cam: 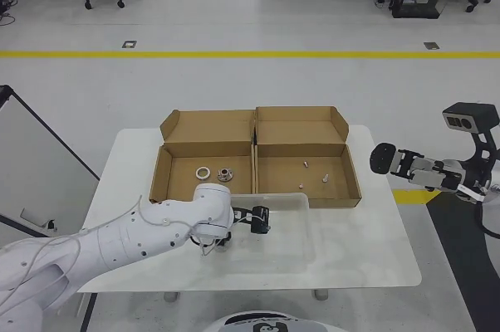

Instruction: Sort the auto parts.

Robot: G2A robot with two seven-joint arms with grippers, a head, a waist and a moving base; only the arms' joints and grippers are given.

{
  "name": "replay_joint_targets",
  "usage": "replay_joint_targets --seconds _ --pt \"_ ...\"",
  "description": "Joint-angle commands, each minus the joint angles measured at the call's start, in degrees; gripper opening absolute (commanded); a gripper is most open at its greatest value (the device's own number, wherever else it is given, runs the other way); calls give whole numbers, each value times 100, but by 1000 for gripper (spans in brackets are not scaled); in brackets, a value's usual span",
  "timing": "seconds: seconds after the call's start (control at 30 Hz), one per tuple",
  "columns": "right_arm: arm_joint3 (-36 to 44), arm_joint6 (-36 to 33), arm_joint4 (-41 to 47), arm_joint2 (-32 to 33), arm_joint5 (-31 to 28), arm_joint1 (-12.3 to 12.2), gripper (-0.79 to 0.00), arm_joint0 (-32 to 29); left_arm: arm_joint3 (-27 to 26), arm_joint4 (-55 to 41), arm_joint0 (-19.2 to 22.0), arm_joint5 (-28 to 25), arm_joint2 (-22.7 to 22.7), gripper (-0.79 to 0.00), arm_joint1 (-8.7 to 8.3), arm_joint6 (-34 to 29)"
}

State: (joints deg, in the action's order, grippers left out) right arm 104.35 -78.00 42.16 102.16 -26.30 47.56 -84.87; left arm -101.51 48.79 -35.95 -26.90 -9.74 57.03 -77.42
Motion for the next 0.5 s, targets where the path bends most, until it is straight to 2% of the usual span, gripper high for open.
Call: replay_joint_targets --seconds 0.0,0.4,0.47 --pt "0 0 -1 0 0 0 0 0 34 33 -15 14 0 -231 15 -14" --pt "0 0 -1 0 0 0 0 0 179 126 -125 -23 0 -209 75 23" --pt "0 0 -1 0 0 0 0 0 227 141 -150 -56 0 -240 88 55"
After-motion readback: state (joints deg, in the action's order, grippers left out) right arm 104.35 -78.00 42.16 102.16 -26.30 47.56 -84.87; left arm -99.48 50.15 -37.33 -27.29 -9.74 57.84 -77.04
